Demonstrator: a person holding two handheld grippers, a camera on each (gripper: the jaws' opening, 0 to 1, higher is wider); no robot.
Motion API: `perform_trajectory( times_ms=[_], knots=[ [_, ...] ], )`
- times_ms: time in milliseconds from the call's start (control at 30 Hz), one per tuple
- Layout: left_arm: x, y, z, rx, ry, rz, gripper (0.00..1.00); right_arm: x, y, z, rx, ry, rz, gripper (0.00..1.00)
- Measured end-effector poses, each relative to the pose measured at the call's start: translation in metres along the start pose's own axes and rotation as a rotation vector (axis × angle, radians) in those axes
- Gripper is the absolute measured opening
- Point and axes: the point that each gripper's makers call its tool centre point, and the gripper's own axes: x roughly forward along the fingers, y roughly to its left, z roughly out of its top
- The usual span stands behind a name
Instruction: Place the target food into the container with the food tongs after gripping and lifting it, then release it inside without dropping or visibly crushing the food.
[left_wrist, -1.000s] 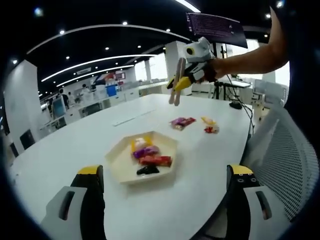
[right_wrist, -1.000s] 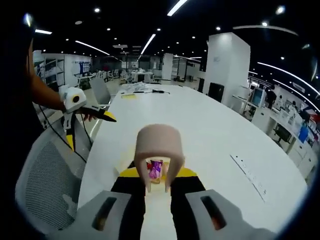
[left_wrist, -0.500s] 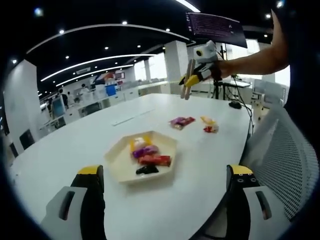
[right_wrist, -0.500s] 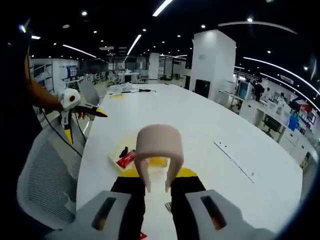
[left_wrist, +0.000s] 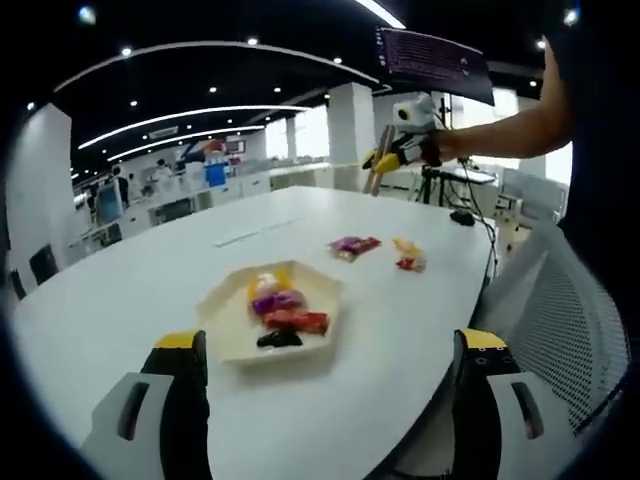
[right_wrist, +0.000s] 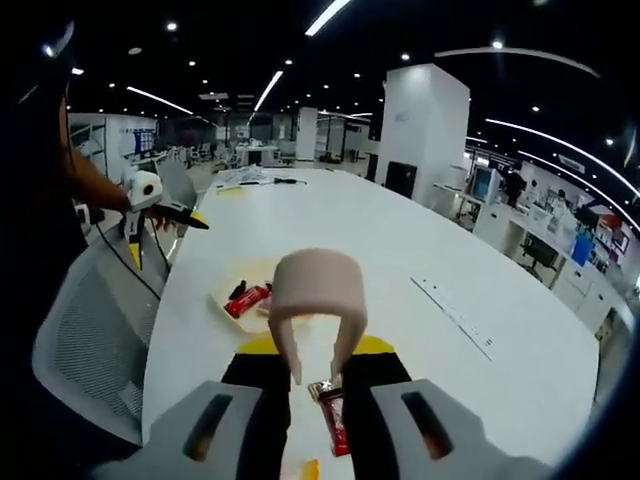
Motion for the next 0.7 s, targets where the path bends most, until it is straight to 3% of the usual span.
perform_trajectory(
  times_ms=[167, 433, 700],
  knots=[
    [-0.003, 0.001, 0.011, -0.036, -0.062, -0.004, 1.0, -0.008, 0.0, -0.009, -0.017, 0.023, -0.001, 0.18],
    [-0.001, -0.002, 0.008, -0.032, -0.052, -0.023, 1.0, -0.012, -0.005, -0.011, 0.002, 0.022, -0.021, 0.18],
    [-0.001, -0.003, 0.009, -0.034, -0.053, -0.022, 1.0, -0.001, -0.013, -0.021, -0.005, 0.022, -0.009, 0.18]
  ],
)
